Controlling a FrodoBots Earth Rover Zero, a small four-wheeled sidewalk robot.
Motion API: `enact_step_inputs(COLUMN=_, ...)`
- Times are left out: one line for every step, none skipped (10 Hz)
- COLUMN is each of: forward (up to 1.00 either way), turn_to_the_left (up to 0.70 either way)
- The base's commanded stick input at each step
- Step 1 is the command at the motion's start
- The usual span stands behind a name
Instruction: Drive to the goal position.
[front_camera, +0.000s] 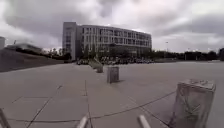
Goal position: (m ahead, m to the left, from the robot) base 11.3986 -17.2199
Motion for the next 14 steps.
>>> enact_step_inputs(forward=0.70, turn_to_the_left=0.01)
enact_step_inputs(forward=0.70, turn_to_the_left=0.01)
enact_step_inputs(forward=0.70, turn_to_the_left=0.01)
enact_step_inputs(forward=0.70, turn_to_the_left=-0.24)
enact_step_inputs(forward=0.70, turn_to_the_left=-0.34)
enact_step_inputs(forward=0.70, turn_to_the_left=-0.34)
enact_step_inputs(forward=0.70, turn_to_the_left=-0.34)
enact_step_inputs(forward=0.70, turn_to_the_left=-0.34)
enact_step_inputs(forward=0.70, turn_to_the_left=-0.34)
enact_step_inputs(forward=0.70, turn_to_the_left=-0.34)
enact_step_inputs(forward=0.70, turn_to_the_left=-0.34)
enact_step_inputs(forward=0.70, turn_to_the_left=-0.34)
enact_step_inputs(forward=0.70, turn_to_the_left=-0.34)
enact_step_inputs(forward=0.70, turn_to_the_left=-0.34)
